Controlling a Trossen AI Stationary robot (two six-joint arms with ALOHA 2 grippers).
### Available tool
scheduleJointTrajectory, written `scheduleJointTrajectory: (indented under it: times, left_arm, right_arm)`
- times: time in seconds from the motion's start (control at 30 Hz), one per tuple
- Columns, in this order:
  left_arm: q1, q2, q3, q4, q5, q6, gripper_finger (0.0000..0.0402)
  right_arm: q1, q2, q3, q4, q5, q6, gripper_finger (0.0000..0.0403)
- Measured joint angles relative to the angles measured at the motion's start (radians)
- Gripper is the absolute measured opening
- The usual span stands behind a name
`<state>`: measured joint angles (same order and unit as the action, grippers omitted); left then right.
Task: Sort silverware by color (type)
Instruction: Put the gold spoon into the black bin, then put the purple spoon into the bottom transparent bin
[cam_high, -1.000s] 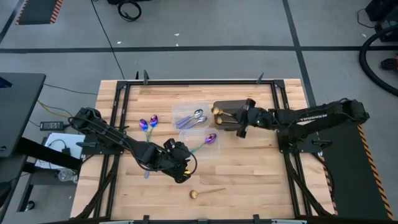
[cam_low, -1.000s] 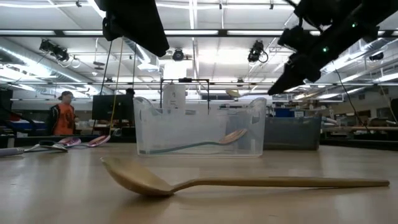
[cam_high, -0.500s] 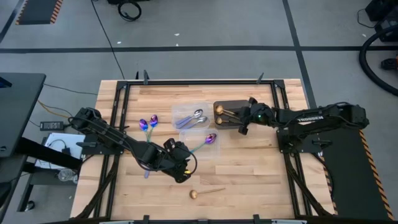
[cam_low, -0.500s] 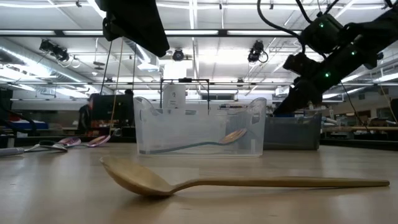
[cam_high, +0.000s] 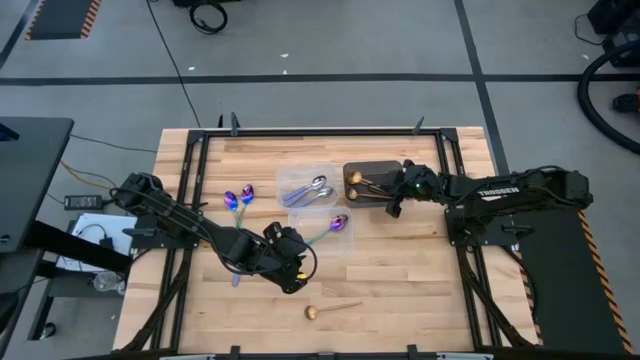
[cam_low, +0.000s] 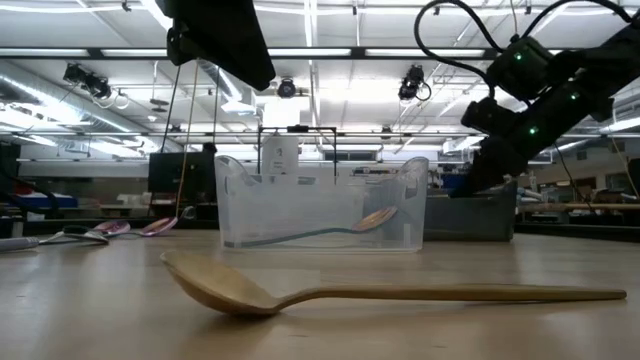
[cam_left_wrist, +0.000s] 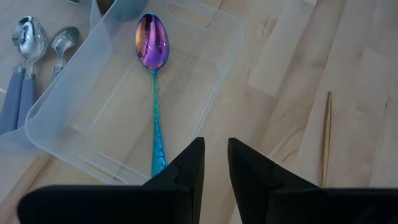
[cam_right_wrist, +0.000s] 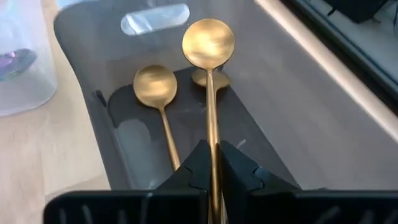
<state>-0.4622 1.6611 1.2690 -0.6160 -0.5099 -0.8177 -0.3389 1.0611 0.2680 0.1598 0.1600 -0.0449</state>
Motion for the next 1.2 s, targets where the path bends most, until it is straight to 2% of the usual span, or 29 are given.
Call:
scheduleJointTrajectory:
  times: [0.6, 0.73, 0.97, 1.2]
  left_arm:
    - [0.000, 0.000, 0.000, 0.000, -0.002, -0.001, 0.0078]
    - [0.000, 0.000, 0.000, -0.001, -0.002, -0.005, 0.0078]
    - [-0.009, 0.000, 0.000, -0.035, -0.001, -0.009, 0.0078]
    - [-0.032, 0.000, 0.000, -0.211, -0.001, -0.059, 0.0078]
  right_arm:
    - [0.002, 0.000, 0.008, -0.024, -0.007, 0.026, 0.0085]
    - [0.010, 0.000, 0.045, -0.019, -0.054, 0.022, 0.0086]
    - [0.078, -0.001, 0.095, -0.019, -0.113, 0.025, 0.0086]
    - [0.201, -0.010, 0.121, -0.002, -0.113, 0.024, 0.0086]
